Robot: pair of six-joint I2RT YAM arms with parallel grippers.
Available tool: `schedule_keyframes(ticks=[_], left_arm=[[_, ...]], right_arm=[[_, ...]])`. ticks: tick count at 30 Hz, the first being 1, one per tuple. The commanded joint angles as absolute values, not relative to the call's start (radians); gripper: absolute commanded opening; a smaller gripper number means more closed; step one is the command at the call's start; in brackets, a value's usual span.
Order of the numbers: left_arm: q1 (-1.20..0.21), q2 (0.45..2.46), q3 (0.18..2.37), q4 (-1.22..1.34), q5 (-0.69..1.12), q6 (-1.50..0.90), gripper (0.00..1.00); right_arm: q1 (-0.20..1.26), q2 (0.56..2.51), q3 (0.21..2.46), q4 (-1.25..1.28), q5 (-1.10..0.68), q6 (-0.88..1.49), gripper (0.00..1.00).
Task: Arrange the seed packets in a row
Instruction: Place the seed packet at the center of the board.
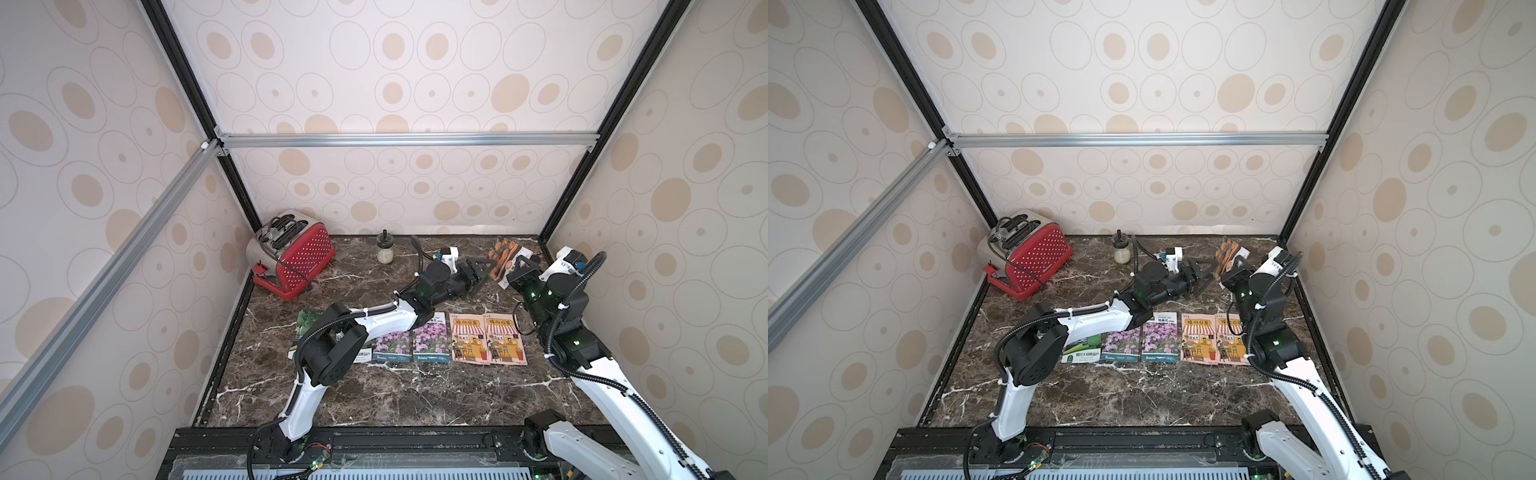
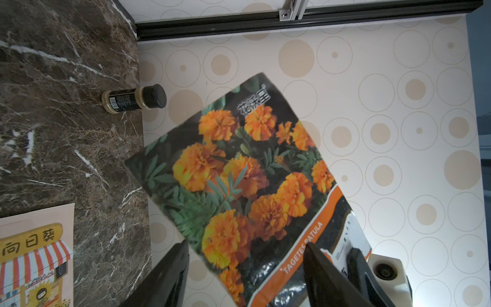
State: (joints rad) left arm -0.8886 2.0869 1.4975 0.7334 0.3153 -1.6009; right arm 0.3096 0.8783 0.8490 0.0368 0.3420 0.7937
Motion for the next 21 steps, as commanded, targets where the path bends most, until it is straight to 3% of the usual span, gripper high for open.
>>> schedule_keyframes(ticks=[1, 11, 21], left_arm=[[-0.894, 2.039, 1.492, 0.792, 0.324, -1.627, 0.69], [-0.897, 2.053, 1.510, 0.819, 0.296, -1.632, 0.67], [-0.891, 2.077, 1.535, 0.856, 0.250, -1.603, 0.05]], right_arm=[[0.318, 0.856, 0.875, 0.046, 0.368, 0.780, 0.00], [0.323, 0.853, 0.869, 0.051, 0.354, 0.815, 0.00], [0.337, 0.840, 0.859, 0.026, 0.368, 0.815, 0.00]])
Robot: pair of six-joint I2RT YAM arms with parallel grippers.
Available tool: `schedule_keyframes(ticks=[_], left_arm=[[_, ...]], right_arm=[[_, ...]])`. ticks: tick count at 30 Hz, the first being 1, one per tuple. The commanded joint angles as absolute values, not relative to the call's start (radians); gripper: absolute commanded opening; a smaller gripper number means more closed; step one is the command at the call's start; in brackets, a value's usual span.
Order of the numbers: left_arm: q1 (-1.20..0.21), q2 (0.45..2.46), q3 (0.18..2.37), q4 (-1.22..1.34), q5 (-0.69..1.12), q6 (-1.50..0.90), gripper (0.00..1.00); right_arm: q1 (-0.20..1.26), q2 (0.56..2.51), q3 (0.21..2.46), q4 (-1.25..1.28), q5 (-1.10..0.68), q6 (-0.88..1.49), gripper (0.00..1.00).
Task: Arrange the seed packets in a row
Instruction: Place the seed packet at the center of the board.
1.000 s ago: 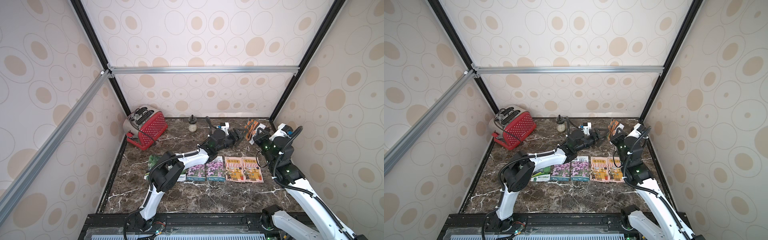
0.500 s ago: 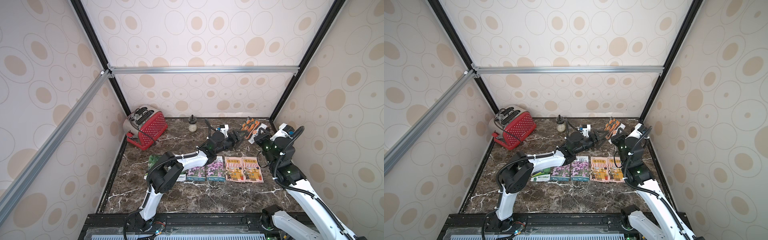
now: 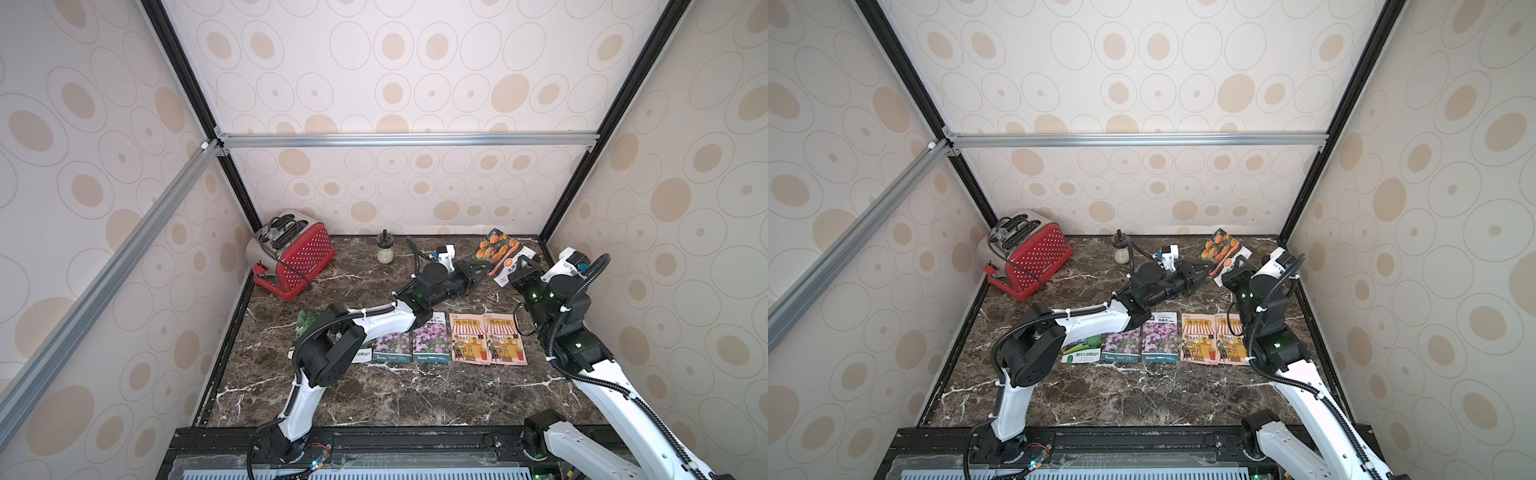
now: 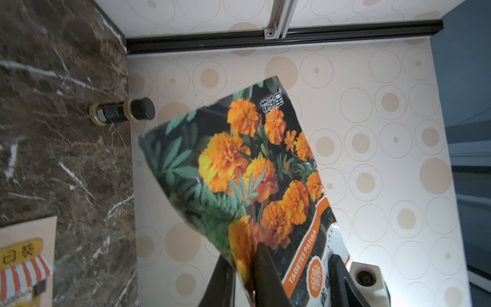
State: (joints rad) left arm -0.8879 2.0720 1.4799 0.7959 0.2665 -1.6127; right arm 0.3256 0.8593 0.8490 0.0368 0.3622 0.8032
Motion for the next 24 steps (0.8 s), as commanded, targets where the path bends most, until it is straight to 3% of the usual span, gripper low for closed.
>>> schedule_keyframes(ticks=[1, 8, 9, 13, 14, 19, 24], left_arm=[[-0.890, 2.076, 1.534, 0.855, 0.246, -1.600, 0.02], [-0.872, 2.052, 1.514, 0.837, 0.241, -1.562, 0.00], [-0.866, 2.051, 1.512, 0.831, 0.247, -1.557, 0.00], [-0.831, 2.032, 1.492, 0.784, 0.287, -1.507, 0.00], [-0.820, 2.030, 1.499, 0.753, 0.313, -1.485, 0.00], [-0.770, 2.057, 1.570, 0.570, 0.475, -1.327, 0.00], [-0.812, 2.178, 1.717, 0.450, 0.614, -1.195, 0.00]], right_arm=[[0.337, 0.834, 0.858, 0.019, 0.371, 0.811, 0.00], [0.340, 0.827, 0.897, -0.147, 0.366, 0.732, 0.00], [0.339, 0.835, 0.919, -0.197, 0.355, 0.701, 0.08], [0.340, 0.909, 1.100, -0.557, 0.380, 0.530, 0.89], [0.340, 0.915, 1.131, -0.620, 0.394, 0.495, 1.00], [0.340, 0.884, 1.267, -0.837, 0.483, 0.360, 1.00], [0.340, 0.897, 1.399, -0.902, 0.468, 0.278, 1.00]])
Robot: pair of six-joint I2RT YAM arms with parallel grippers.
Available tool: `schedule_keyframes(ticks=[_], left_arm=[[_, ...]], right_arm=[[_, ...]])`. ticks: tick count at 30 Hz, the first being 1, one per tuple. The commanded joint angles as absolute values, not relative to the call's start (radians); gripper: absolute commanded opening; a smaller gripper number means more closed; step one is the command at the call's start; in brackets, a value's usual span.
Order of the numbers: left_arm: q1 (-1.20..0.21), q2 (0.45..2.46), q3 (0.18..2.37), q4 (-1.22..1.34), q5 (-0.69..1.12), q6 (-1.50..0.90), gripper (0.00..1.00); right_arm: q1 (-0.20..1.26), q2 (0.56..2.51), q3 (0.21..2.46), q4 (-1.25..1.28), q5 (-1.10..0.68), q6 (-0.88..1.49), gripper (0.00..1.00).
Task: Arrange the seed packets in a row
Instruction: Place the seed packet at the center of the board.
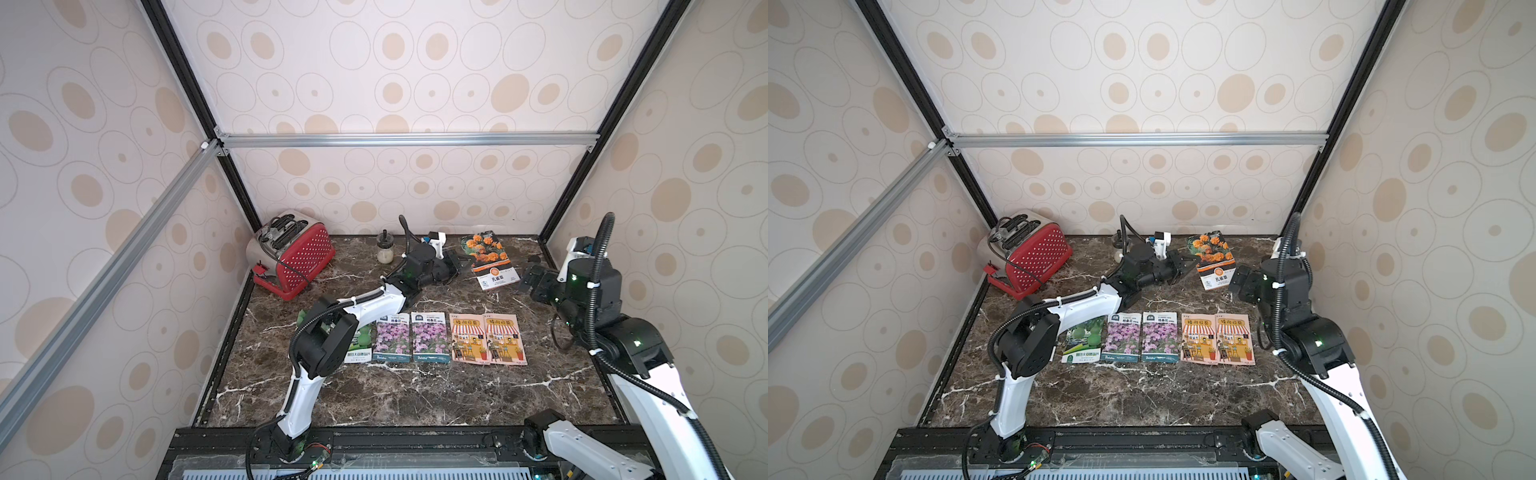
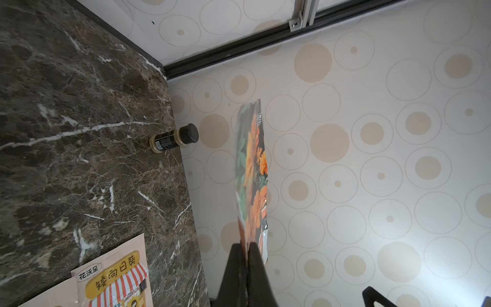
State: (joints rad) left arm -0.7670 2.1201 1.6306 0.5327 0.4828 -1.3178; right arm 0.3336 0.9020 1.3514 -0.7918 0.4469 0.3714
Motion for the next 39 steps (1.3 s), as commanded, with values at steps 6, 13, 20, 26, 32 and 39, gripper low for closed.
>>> schedule_keyframes(ticks=[6, 13, 20, 26, 32, 39], left_arm=[[-0.907, 2.339, 1.873, 0.357, 0.616, -1.138, 0.00], [-0.989, 2.457, 1.993, 0.289, 0.516, -1.118, 0.00], [-1.050, 2.608, 2.178, 0.230, 0.416, -1.173, 0.00], [-1.083, 2.700, 2.334, 0.147, 0.347, -1.177, 0.00], [-1.101, 2.778, 2.426, 0.104, 0.321, -1.194, 0.00], [-1.106, 2.841, 2.478, 0.098, 0.288, -1.221, 0.00]], right_arm=[[0.339, 0.889, 1.388, -0.867, 0.421, 0.269, 1.00], [0.340, 0.860, 1.344, -0.850, 0.439, 0.250, 1.00], [0.340, 0.812, 1.277, -0.831, 0.447, 0.237, 1.00], [0.340, 0.766, 1.207, -0.795, 0.437, 0.238, 1.00], [0.339, 0.743, 1.174, -0.773, 0.442, 0.238, 1.00], [0.339, 0.747, 1.155, -0.745, 0.441, 0.226, 1.00]])
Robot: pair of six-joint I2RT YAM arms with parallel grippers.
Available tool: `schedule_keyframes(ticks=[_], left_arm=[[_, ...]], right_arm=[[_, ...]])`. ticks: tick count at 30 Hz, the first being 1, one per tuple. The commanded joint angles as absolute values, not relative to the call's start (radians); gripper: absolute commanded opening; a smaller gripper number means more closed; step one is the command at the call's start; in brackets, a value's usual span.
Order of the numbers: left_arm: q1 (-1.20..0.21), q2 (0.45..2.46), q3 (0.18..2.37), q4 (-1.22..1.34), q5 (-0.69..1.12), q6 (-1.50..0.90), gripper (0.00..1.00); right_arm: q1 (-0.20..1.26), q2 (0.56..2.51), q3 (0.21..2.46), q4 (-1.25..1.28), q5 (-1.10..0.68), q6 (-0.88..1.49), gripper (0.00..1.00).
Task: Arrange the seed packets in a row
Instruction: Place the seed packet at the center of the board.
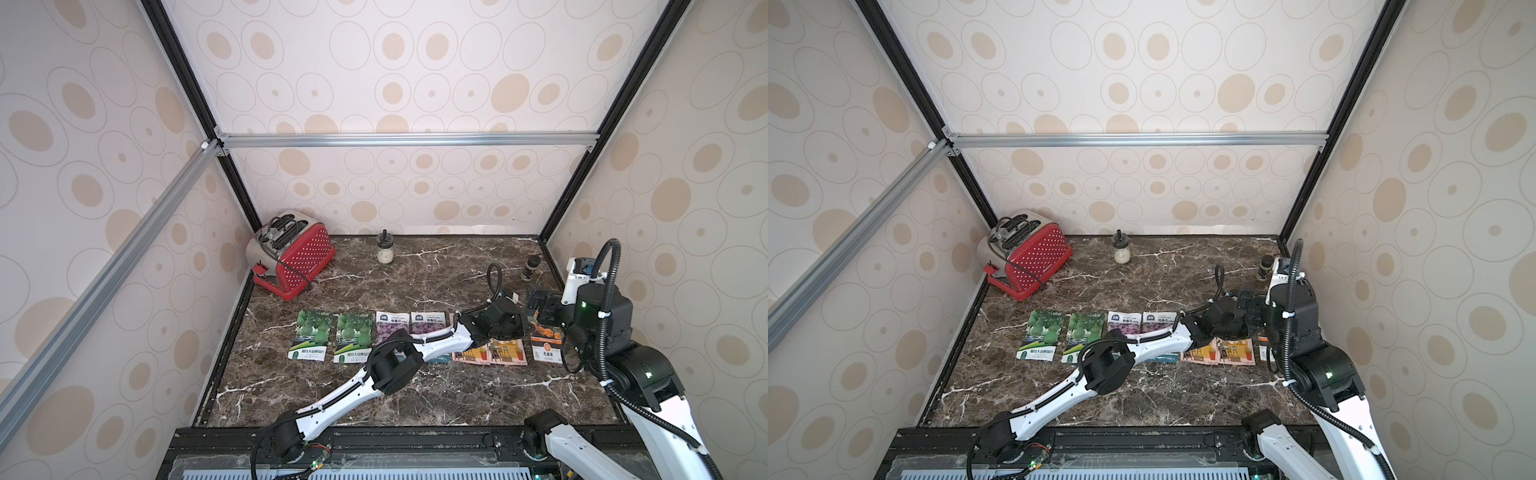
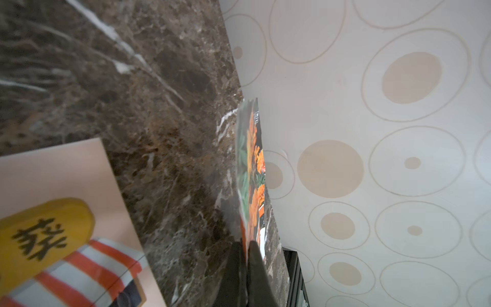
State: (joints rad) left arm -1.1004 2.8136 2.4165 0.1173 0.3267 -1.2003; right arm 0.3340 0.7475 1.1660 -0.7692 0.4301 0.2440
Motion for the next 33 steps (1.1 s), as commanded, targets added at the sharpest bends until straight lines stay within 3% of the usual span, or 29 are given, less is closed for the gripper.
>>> schedule_keyframes(ticks=[1, 6, 9, 11, 16, 33], left_arm=[[-1.106, 2.848, 2.485, 0.097, 0.278, -1.222, 0.00], [-1.106, 2.876, 2.528, 0.102, 0.263, -1.237, 0.01], [-1.106, 2.872, 2.529, 0.107, 0.261, -1.236, 0.15], [-1.106, 2.866, 2.531, 0.107, 0.265, -1.228, 0.30], [-1.106, 2.835, 2.517, 0.098, 0.267, -1.196, 0.48], [-1.104, 2.713, 2.474, 0.077, 0.269, -1.103, 0.64]], right_arm=[[0.340, 0.749, 1.152, -0.743, 0.437, 0.225, 1.00], [0.340, 0.755, 1.143, -0.753, 0.433, 0.224, 1.00], [0.340, 0.749, 1.128, -0.743, 0.425, 0.225, 1.00], [0.340, 0.752, 1.118, -0.737, 0.416, 0.227, 1.00], [0.339, 0.759, 1.113, -0.732, 0.405, 0.224, 1.00], [0.340, 0.731, 1.135, -0.757, 0.409, 0.232, 1.00]])
